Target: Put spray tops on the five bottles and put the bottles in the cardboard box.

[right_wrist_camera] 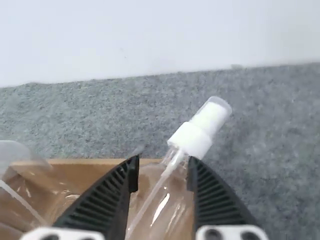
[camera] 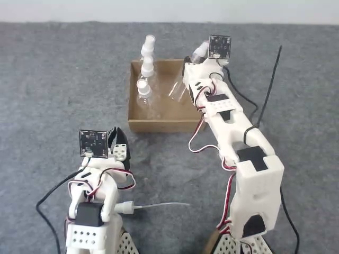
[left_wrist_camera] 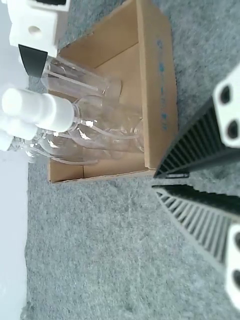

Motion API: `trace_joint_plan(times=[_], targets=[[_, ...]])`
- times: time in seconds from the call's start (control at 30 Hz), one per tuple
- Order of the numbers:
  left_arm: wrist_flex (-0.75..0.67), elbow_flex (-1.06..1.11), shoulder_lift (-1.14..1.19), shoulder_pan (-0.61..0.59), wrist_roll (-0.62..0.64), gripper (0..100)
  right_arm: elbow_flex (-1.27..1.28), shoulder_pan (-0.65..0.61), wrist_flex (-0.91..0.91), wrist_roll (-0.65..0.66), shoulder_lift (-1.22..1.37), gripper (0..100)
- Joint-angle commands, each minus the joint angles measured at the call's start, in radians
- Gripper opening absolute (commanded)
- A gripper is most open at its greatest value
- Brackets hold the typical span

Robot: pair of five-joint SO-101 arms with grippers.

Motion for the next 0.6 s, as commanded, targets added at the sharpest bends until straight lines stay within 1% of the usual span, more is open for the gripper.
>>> trace_joint_plan(times=[0.0,0.4,0.57], targets=[[0.011,-0.013,-0.014,-0.005,0.002,2,-0.028,0.019,-0.030,0.066,-0.065,4.3],[0.011,-0.013,-0.014,-0.005,0.002,2,-0.034,0.035,-0.028,0.061,-0.071,4.6],[0.011,-0.013,-0.014,-0.005,0.002,2,-0.035,0.027,-0.022,0.055,-0.071,15.2]])
